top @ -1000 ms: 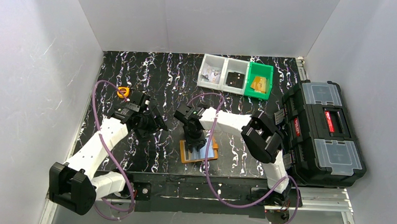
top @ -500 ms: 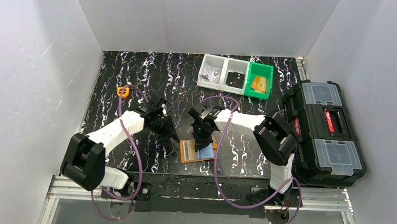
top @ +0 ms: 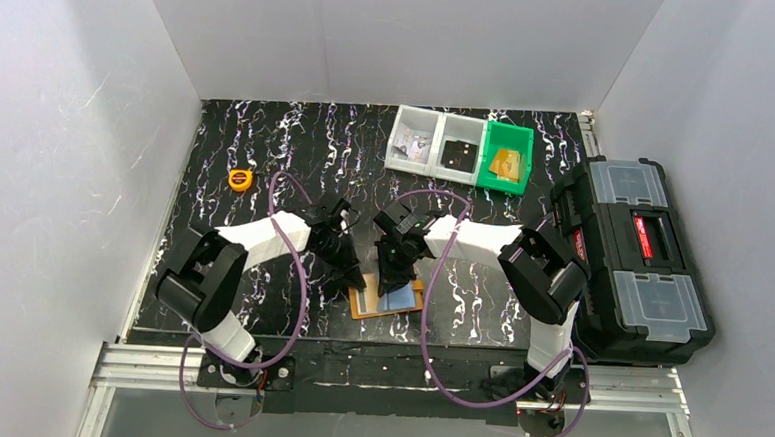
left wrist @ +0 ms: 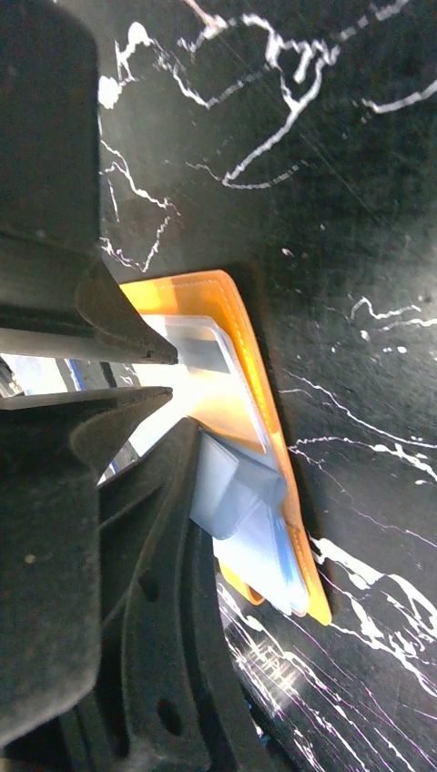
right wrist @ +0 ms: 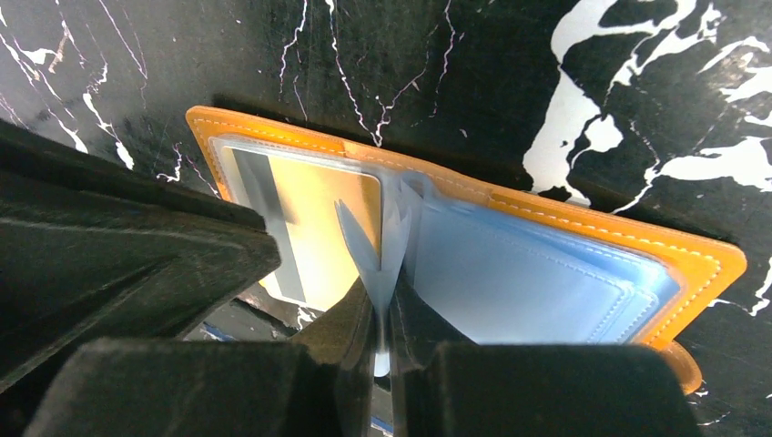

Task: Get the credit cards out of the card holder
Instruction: Remove the credit card from the card holder.

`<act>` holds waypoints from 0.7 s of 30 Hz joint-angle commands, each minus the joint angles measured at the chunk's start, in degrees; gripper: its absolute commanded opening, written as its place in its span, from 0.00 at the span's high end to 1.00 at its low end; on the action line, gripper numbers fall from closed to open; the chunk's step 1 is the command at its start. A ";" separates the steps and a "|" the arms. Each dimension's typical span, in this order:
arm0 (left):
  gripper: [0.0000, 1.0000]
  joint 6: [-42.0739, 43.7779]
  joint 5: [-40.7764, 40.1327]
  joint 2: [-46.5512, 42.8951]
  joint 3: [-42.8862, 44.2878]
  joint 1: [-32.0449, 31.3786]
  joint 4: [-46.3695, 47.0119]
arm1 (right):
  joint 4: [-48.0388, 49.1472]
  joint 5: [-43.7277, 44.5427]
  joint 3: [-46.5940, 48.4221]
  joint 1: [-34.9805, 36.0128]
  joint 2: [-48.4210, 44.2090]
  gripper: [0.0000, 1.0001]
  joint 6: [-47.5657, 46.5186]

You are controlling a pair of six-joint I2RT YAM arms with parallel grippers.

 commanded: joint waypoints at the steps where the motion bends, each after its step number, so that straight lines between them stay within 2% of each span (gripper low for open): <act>1: 0.86 -0.77 1.85 1.47 1.81 -0.87 1.78 | 1.23 0.42 -0.74 0.29 -0.14 0.86 -0.53; 6: 0.92 -1.38 0.33 3.65 0.90 -1.01 1.00 | -0.85 1.61 0.66 0.20 -1.20 0.83 -0.77; 12: 0.96 -1.24 -2.65 3.83 1.02 -1.01 -1.90 | -8.50 9.95 3.43 0.20 -3.59 0.63 -1.67; 16: 0.97 -0.73 -3.70 3.57 1.55 -1.01 -2.96 | -11.82 15.49 3.88 0.45 -4.10 0.61 -1.82; 21: 0.97 -0.22 -3.52 4.00 2.06 -1.00 -3.22 | -12.66 16.87 3.19 0.55 -5.25 0.61 -1.13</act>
